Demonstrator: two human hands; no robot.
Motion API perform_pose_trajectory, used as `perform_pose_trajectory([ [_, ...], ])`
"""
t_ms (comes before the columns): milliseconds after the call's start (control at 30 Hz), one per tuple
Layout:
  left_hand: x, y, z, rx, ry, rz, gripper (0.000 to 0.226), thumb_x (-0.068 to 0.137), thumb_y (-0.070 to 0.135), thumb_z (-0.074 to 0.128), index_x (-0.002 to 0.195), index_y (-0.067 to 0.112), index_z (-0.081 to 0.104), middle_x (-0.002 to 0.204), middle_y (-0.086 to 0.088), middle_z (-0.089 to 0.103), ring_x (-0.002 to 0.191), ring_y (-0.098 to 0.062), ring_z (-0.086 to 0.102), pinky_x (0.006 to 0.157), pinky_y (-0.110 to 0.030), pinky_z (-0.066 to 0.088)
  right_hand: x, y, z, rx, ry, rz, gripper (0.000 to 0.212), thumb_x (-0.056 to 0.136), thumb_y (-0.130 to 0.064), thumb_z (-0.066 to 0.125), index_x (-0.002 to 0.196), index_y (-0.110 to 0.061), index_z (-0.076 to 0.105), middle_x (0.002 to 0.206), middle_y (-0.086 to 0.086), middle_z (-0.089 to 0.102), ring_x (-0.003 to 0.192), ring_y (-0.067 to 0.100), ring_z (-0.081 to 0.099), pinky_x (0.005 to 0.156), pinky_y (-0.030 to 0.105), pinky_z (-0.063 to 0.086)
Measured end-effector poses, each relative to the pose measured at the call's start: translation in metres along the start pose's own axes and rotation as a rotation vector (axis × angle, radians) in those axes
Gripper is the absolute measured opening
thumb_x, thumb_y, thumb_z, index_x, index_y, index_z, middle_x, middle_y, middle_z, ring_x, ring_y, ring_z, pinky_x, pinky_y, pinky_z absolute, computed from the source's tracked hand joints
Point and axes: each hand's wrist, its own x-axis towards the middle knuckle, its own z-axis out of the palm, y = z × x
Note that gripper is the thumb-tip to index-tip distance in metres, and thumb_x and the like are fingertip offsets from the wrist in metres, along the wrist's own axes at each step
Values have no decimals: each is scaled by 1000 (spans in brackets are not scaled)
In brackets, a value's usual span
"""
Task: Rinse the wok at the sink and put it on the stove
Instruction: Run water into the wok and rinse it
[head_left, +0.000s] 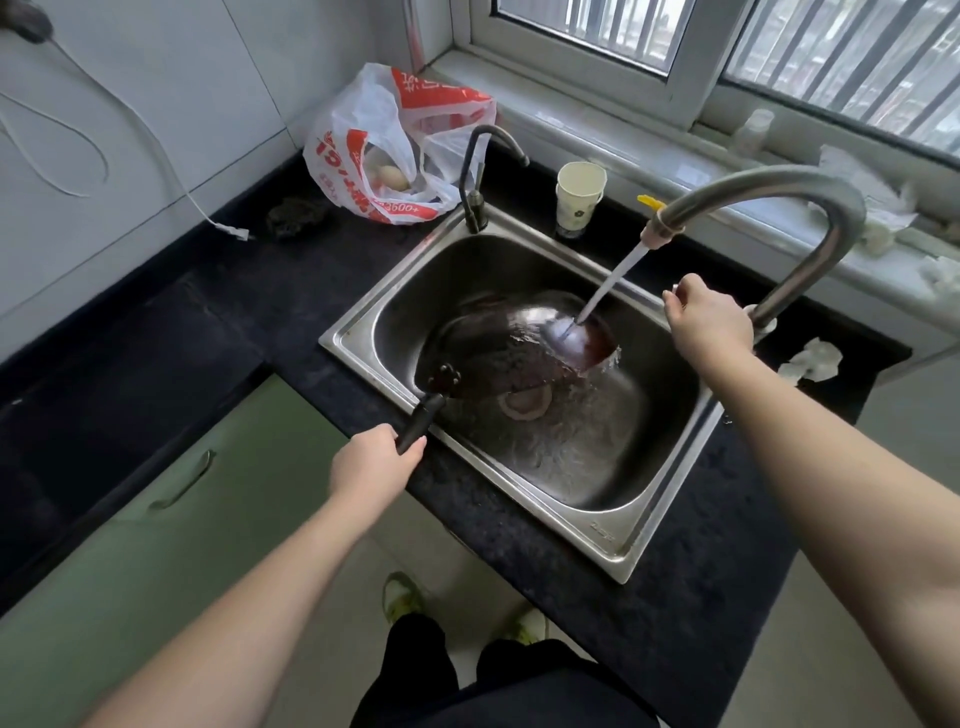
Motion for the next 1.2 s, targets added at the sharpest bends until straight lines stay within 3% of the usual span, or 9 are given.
perform_pose_trajectory([
  [267, -6, 20, 15, -65, -48, -31, 37, 89, 53, 58, 81, 17, 60, 77, -1, 65, 72, -27, 62, 57, -30, 42, -2, -2, -2, 13, 10, -2, 33, 101, -41, 37, 107, -12, 51, 94, 16, 63, 86, 34, 56, 69, 37, 35],
  [433, -7, 33, 18, -109, -60, -44, 37, 88, 51, 60, 84, 14, 63, 79, -2, 64, 74, -28, 60, 59, -31, 42, -1, 0, 1, 10, 28, -31, 33, 101, -39, 38, 105, -10, 52, 97, 19, 65, 94, 39, 59, 66, 37, 34],
  [867, -14, 49, 13, -183, -82, -69, 31, 83, 42, 68, 87, 12, 65, 82, -4, 68, 79, -27, 65, 64, -32, 51, -3, -1, 3, 18, 43, -24, 32, 102, -38, 37, 107, -8, 50, 97, 21, 64, 92, 40, 59, 66, 37, 34],
  [1200, -18, 62, 0, -114, -208, 62, 22, 82, 32, 63, 92, 12, 65, 87, -8, 69, 81, -30, 66, 70, -36, 54, -3, -2, 6, 37, 45, -3, 33, 102, -38, 37, 108, -8, 49, 99, 22, 64, 92, 41, 59, 66, 37, 36],
])
